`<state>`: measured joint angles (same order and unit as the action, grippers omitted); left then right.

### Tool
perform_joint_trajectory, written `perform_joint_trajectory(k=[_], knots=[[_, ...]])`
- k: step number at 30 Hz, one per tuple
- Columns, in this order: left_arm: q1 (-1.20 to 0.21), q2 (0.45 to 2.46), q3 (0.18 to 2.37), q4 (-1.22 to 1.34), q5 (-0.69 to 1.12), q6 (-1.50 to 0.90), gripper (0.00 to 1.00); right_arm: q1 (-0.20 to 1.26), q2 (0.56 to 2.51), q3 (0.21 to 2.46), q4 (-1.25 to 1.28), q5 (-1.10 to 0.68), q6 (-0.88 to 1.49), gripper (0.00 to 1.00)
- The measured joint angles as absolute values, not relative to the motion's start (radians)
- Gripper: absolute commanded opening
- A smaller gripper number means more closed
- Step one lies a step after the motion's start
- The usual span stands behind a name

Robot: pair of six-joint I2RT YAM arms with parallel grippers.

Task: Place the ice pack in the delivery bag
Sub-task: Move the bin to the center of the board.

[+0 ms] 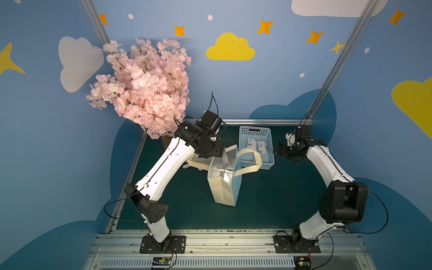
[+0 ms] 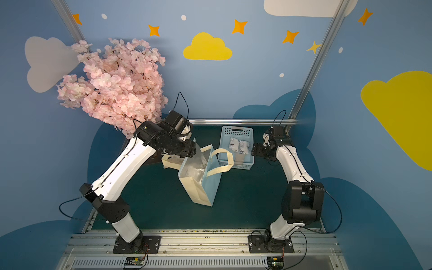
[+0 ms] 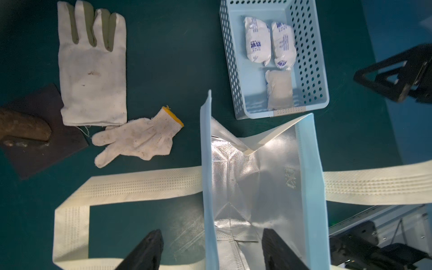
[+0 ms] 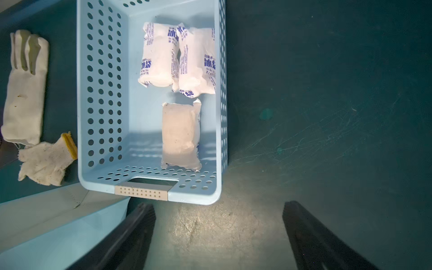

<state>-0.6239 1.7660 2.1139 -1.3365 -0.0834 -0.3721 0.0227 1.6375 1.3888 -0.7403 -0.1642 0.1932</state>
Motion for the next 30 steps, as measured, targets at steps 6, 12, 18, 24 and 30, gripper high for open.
perform_joint_trajectory(k=[6,12,18,24,30], knots=[[-0.622,1.883,2.201,-1.389,-0.072,-0.344,0.17,0.021,1.744,1.499,-0.836,-0.191,0.166,0.74],[-0.619,1.924,2.243,-1.430,-0.072,-0.337,0.03,0.021,1.877,1.602,-0.922,-0.236,0.140,0.62],[-0.615,1.922,2.247,-1.450,-0.075,-0.344,0.03,0.023,1.984,1.650,-0.963,-0.248,0.131,0.49],[-0.591,1.879,2.209,-1.452,-0.064,-0.357,0.03,0.028,2.021,1.664,-0.977,-0.247,0.126,0.19],[-0.547,1.793,2.112,-1.433,-0.038,-0.376,0.03,0.034,2.014,1.656,-0.975,-0.248,0.115,0.00]])
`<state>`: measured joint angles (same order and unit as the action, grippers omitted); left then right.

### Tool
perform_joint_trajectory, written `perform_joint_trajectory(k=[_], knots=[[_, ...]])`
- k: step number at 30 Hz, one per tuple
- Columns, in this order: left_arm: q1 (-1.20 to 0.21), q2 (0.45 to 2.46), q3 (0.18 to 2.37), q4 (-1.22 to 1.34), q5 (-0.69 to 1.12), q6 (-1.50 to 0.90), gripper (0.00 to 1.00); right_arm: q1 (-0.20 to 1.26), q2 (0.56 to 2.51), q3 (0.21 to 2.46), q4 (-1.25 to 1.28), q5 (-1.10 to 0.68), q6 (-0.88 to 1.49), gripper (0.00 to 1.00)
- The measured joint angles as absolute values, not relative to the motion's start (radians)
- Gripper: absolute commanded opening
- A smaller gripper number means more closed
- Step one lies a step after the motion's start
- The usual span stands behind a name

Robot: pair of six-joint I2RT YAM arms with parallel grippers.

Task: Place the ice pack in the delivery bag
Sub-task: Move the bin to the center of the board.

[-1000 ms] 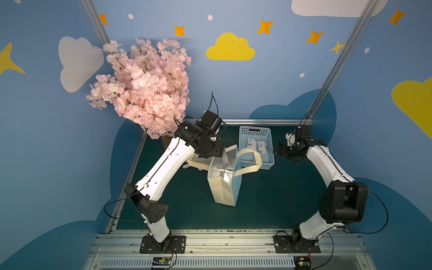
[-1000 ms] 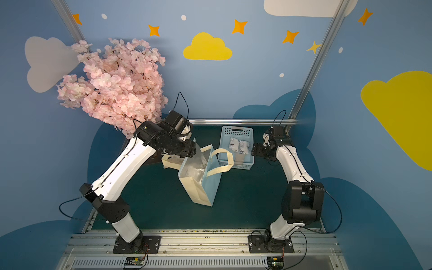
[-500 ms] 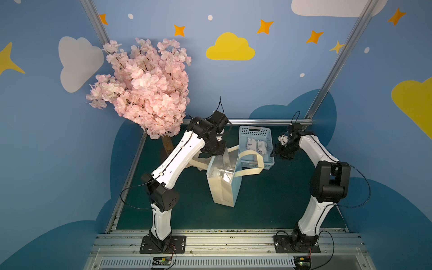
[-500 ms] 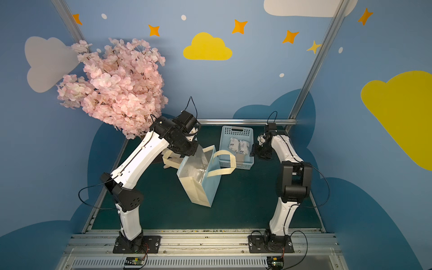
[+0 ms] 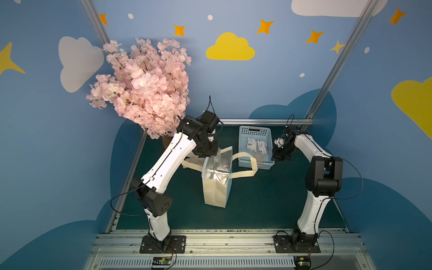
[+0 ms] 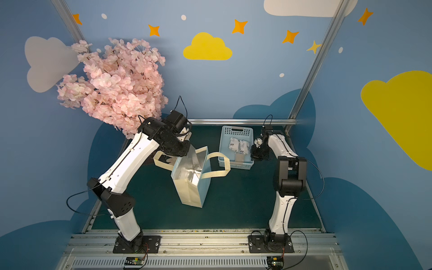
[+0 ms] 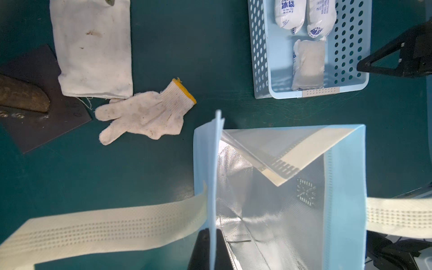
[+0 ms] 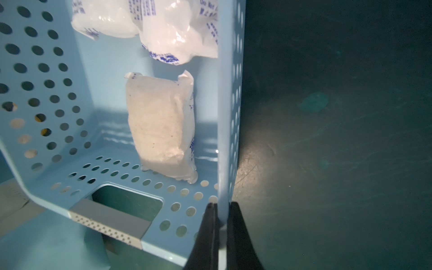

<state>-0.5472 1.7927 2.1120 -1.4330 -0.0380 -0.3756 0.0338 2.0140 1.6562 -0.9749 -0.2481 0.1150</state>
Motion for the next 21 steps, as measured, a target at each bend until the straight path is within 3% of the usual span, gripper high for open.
perform_joint_trajectory(k=[13,17,21], knots=[[-0.460,1.685,1.976,-1.277,0.083,-0.397,0.03,-0.003,1.789,1.370,-0.967,-0.127,0.100,0.00],[-0.460,1.688,1.976,-1.242,0.121,-0.397,0.03,-0.039,1.734,1.311,-0.980,-0.104,0.100,0.12],[-0.460,1.695,1.977,-1.209,0.179,-0.398,0.03,-0.056,1.716,1.308,-1.003,-0.072,0.103,0.38]])
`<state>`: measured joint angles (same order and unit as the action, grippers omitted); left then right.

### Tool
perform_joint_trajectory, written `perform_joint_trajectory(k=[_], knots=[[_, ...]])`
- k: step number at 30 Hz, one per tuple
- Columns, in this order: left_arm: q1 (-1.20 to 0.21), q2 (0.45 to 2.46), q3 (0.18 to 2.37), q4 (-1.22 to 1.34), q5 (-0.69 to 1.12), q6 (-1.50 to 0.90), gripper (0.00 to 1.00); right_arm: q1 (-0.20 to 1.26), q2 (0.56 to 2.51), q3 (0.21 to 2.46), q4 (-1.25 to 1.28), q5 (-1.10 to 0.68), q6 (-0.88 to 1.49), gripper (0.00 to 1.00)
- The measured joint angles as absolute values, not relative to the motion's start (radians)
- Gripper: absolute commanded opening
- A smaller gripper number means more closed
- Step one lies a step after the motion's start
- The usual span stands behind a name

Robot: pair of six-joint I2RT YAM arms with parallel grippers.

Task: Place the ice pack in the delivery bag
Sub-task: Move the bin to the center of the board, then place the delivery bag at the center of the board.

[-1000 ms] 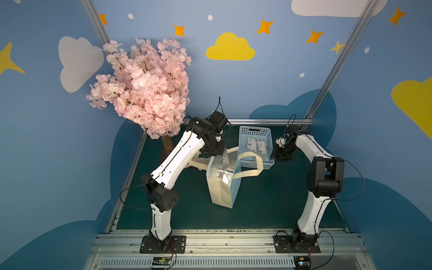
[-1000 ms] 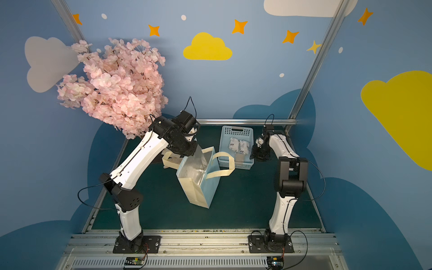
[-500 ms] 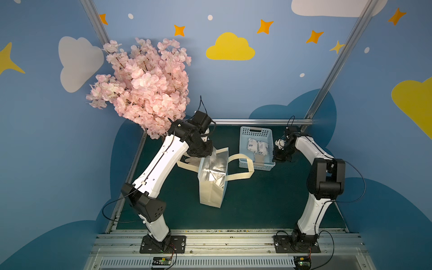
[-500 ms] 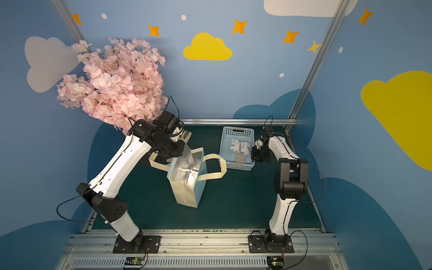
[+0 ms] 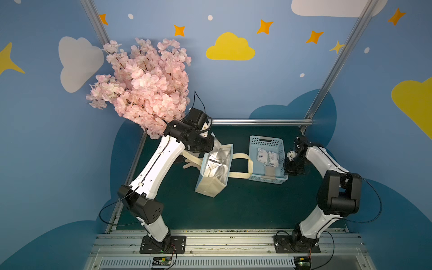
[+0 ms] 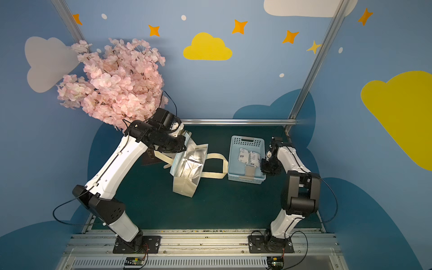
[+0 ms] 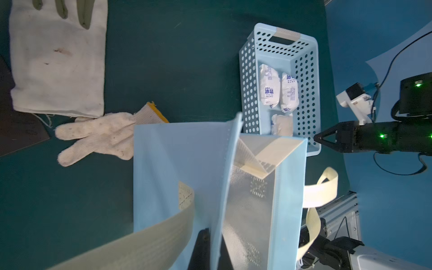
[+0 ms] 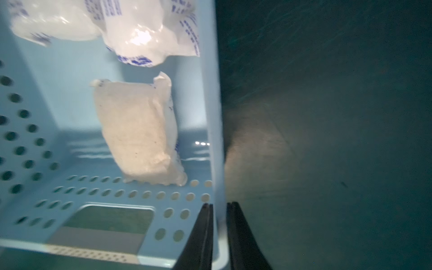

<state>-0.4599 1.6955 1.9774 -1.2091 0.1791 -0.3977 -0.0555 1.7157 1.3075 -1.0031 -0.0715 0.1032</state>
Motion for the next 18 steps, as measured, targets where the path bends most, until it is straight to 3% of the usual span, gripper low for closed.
perform_joint_trajectory(k=[3,7,14,18], knots=[[-0.460,1.706,1.984,-1.193,0.221,-0.409,0.03,-0.059,1.684,1.327,-1.029,-0.056,0.109,0.57],[-0.460,1.707,1.990,-1.172,0.263,-0.433,0.03,-0.051,1.634,1.428,-1.056,-0.051,0.120,0.70],[-0.466,1.668,1.929,-1.093,0.327,-0.511,0.03,0.090,1.674,1.636,-1.066,-0.045,0.173,0.75],[-0.477,1.610,1.825,-1.029,0.344,-0.561,0.03,0.182,1.817,1.729,-1.060,-0.042,0.226,0.86]])
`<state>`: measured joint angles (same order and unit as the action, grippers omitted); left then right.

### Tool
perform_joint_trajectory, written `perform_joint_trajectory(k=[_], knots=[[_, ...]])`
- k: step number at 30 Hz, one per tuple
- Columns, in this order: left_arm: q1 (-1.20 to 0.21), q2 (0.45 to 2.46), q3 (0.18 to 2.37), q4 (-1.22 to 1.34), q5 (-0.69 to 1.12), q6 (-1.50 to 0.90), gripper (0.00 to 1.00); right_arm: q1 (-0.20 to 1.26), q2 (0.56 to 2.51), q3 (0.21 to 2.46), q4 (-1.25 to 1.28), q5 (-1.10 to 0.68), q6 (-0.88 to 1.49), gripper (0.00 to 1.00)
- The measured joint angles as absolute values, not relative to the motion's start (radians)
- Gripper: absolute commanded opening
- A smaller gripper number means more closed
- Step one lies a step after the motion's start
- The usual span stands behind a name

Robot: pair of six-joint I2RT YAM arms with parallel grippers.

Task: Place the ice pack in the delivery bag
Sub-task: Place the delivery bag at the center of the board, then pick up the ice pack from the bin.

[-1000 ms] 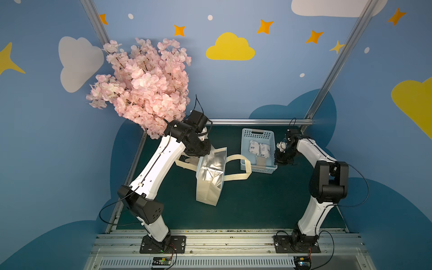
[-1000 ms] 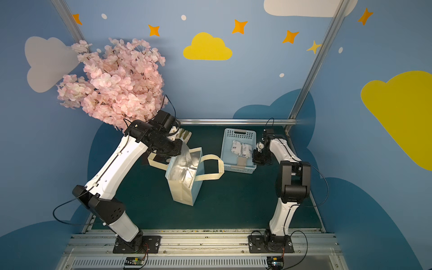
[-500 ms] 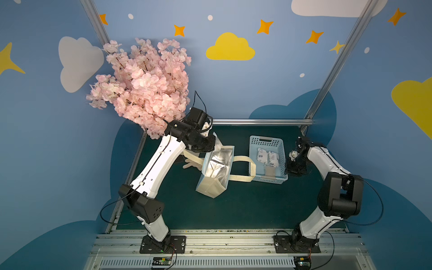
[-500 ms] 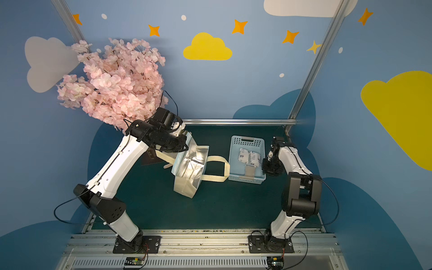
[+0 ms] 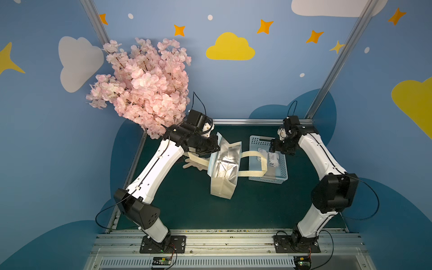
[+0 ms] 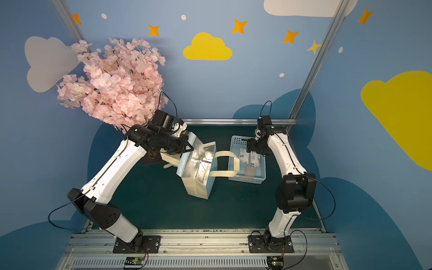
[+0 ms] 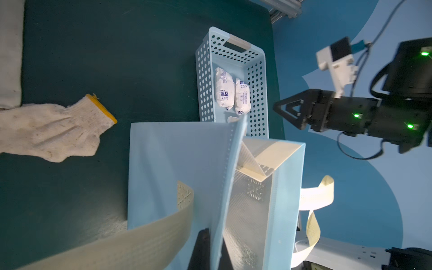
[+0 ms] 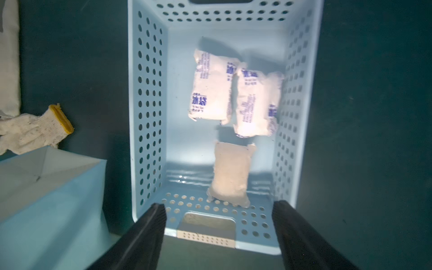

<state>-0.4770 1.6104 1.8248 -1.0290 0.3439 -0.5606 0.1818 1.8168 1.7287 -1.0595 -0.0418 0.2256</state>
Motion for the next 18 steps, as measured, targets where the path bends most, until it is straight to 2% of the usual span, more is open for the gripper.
perform_joint_trajectory(k=[4,10,18], knots=[[-0.487,1.575,1.732,-0.968,0.352,-0.610,0.03,0.233,1.964,1.775,-1.051,-0.028,0.271,0.88],[-0.495,1.571,1.689,-0.916,0.347,-0.645,0.03,0.233,2.157,1.877,-1.048,-0.012,0.308,0.91],[-0.496,1.570,1.671,-0.888,0.344,-0.660,0.03,0.232,2.315,2.049,-1.055,0.020,0.318,0.89]])
